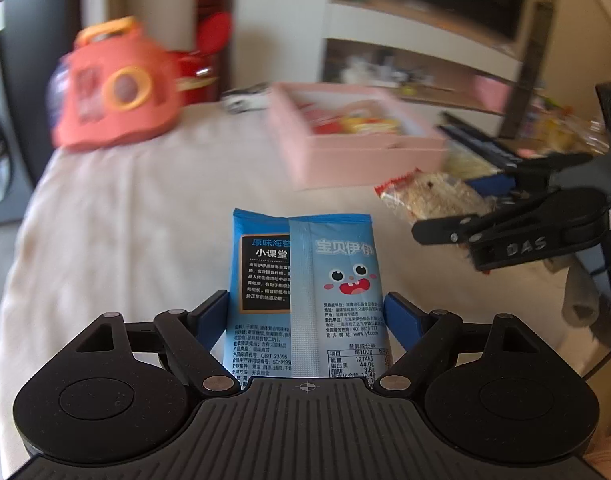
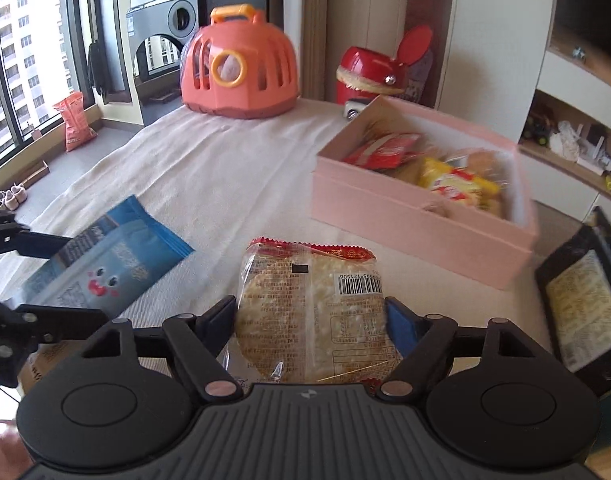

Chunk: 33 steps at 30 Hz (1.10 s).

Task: Organize snacks
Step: 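Carry the blue packet and pastry into the pink box and open both tools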

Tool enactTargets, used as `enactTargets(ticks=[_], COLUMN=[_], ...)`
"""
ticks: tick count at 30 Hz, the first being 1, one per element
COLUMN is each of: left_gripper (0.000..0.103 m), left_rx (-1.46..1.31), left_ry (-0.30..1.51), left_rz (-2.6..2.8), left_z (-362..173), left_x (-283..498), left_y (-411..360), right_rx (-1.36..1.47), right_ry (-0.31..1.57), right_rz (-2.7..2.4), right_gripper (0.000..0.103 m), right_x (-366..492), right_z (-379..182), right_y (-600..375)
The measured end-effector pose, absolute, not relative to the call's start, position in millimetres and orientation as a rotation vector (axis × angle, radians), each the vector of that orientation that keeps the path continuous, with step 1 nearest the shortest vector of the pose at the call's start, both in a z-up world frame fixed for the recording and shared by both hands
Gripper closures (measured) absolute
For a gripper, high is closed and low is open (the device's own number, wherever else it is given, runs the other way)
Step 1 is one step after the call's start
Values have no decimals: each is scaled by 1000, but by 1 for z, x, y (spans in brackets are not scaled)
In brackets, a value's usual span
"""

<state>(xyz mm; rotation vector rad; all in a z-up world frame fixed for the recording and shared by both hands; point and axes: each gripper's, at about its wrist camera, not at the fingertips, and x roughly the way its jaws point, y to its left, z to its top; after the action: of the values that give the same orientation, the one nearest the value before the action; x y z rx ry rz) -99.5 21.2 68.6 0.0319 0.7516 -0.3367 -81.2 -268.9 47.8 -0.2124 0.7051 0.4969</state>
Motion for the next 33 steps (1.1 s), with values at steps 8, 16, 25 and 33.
enactTargets(ticks=[8, 16, 25, 33], left_gripper=[15, 14, 18, 20], left_rx=[-13, -4, 10, -54], left_ry=[565, 665, 660, 605], left_rz=[-457, -431, -417, -436], left_z=[95, 67, 59, 69], left_x=[-11, 145, 163, 120], left_y=[-33, -86, -65, -39], right_rx=[-135, -127, 20, 34], right_ry=[594, 568, 787, 854], right_rz=[385, 247, 303, 332], right_gripper=[25, 25, 25, 17], right_x=[-46, 82, 197, 214], right_z=[112, 135, 92, 44], right_y=[-319, -311, -310, -304])
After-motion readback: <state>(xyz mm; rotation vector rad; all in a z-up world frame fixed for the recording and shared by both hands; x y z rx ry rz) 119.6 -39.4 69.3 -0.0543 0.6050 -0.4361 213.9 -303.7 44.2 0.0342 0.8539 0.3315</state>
